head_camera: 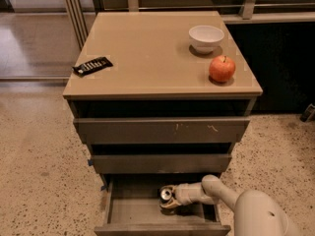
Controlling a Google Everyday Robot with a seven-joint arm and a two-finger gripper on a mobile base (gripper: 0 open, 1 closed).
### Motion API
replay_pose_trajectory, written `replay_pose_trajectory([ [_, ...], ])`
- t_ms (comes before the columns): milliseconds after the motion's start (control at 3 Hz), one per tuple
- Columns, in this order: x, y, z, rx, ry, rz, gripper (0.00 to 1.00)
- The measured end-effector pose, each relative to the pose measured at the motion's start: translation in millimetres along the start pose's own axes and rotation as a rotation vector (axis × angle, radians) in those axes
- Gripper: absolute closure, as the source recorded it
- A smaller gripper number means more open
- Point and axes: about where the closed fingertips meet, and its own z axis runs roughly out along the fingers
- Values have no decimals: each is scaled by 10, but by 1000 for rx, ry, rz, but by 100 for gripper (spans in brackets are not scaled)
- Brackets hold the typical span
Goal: Place pepsi can into bottom drawer
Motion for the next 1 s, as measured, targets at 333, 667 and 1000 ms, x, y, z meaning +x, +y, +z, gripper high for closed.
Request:
replay_pose_trajectory([
  [333, 0, 0, 0, 0, 0, 0, 28],
  [667, 0, 0, 1, 0, 0, 0, 5],
  [1000, 0, 1, 1, 0, 0, 0, 0],
])
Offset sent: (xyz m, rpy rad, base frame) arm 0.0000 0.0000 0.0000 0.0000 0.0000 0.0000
